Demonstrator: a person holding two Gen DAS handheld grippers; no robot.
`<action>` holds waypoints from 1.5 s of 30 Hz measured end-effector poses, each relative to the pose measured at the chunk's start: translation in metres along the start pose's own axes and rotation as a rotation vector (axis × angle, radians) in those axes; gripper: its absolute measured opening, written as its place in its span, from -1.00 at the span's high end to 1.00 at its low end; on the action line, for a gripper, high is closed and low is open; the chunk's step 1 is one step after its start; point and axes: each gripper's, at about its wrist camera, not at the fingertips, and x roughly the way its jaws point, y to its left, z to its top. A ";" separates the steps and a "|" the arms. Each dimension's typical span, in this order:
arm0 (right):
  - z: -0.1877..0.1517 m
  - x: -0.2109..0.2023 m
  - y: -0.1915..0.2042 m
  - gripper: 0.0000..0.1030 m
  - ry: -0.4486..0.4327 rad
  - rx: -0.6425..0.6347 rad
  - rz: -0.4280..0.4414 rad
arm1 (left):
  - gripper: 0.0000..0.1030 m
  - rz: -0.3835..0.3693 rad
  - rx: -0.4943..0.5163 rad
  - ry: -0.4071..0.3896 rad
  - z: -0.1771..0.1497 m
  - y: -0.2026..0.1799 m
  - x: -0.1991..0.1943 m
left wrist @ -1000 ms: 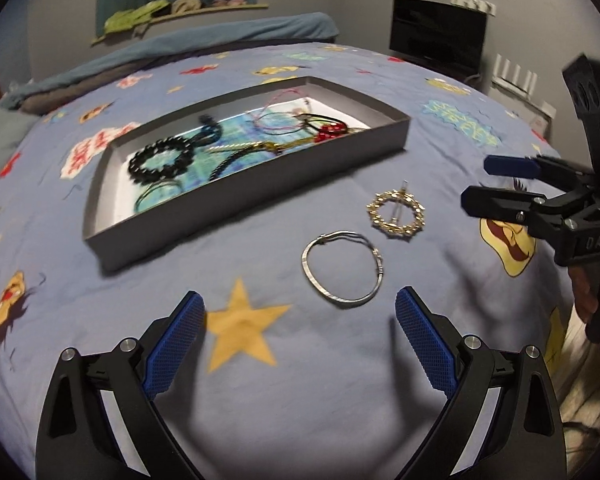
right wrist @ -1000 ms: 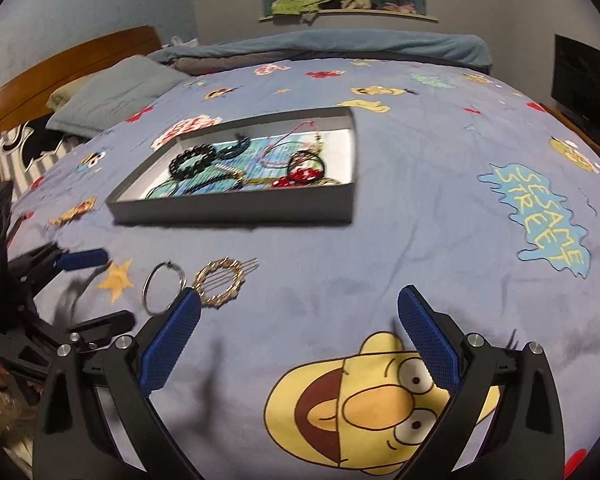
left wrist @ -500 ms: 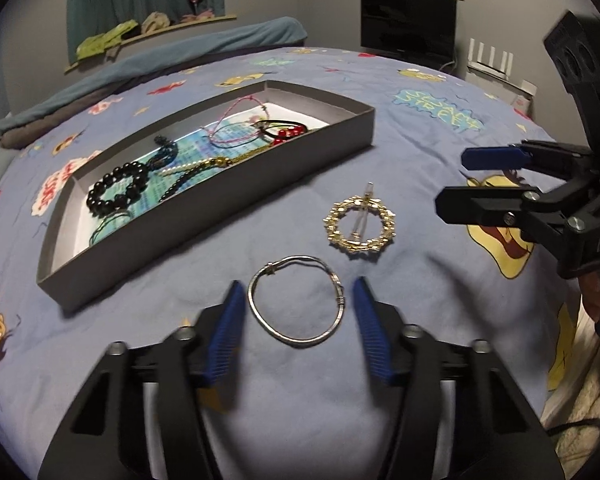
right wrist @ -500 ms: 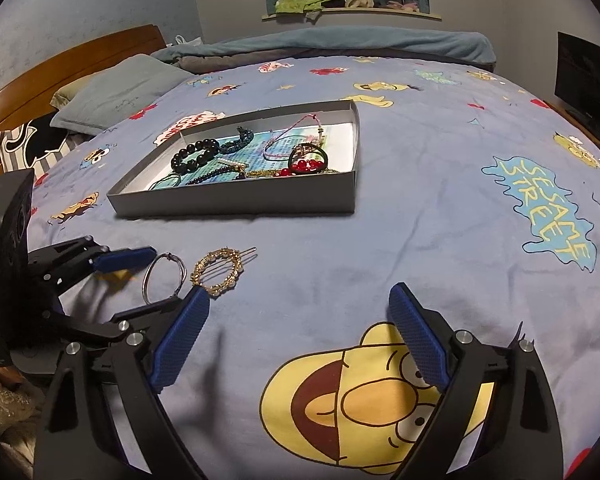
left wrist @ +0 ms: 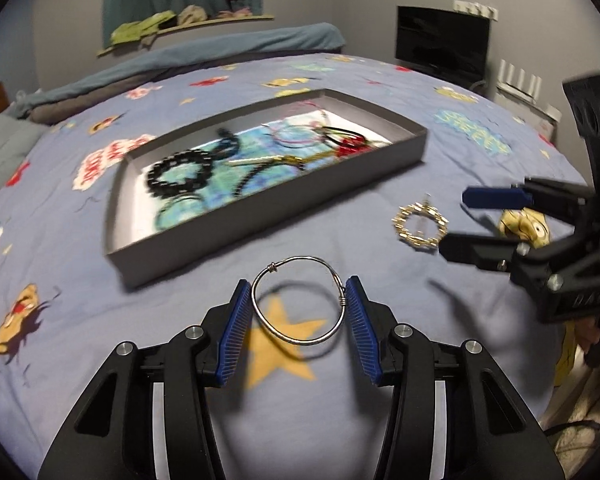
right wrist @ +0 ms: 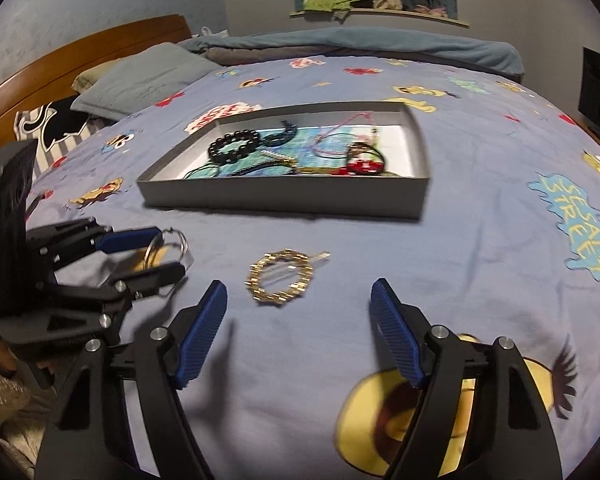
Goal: Organize jewelry
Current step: 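Grasp the silver hoop bangle with the left tool while the right tool grasps the gold ring clip, then carry the hoop and gold clip into the grey box and open both tools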
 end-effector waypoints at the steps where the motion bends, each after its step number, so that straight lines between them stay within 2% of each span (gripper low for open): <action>1: 0.000 0.003 0.003 -0.34 0.001 -0.011 -0.003 | 0.03 0.000 -0.011 -0.003 0.000 0.003 -0.002; 2: 0.001 0.007 0.007 -0.27 0.007 -0.026 -0.011 | 0.03 0.005 -0.024 -0.005 0.001 0.008 -0.004; 6: 0.001 0.020 0.015 -0.21 0.021 -0.067 -0.058 | 0.03 0.024 -0.026 -0.012 -0.001 0.016 -0.011; 10: 0.004 0.022 0.015 0.19 0.017 -0.076 -0.074 | 0.03 0.027 -0.030 -0.012 -0.004 0.020 -0.013; 19: 0.008 0.009 0.016 0.19 -0.043 -0.087 -0.090 | 0.03 0.020 -0.036 -0.023 -0.004 0.023 -0.016; 27: 0.017 0.002 0.009 0.19 -0.054 -0.073 -0.078 | 0.03 0.028 -0.034 -0.030 0.000 0.030 -0.021; 37: 0.055 -0.007 -0.009 0.19 -0.116 -0.044 -0.079 | 0.03 0.039 -0.055 -0.086 0.037 0.056 -0.031; 45: 0.091 0.026 -0.029 0.19 -0.097 -0.036 -0.073 | 0.03 0.012 -0.022 -0.062 0.081 0.063 0.000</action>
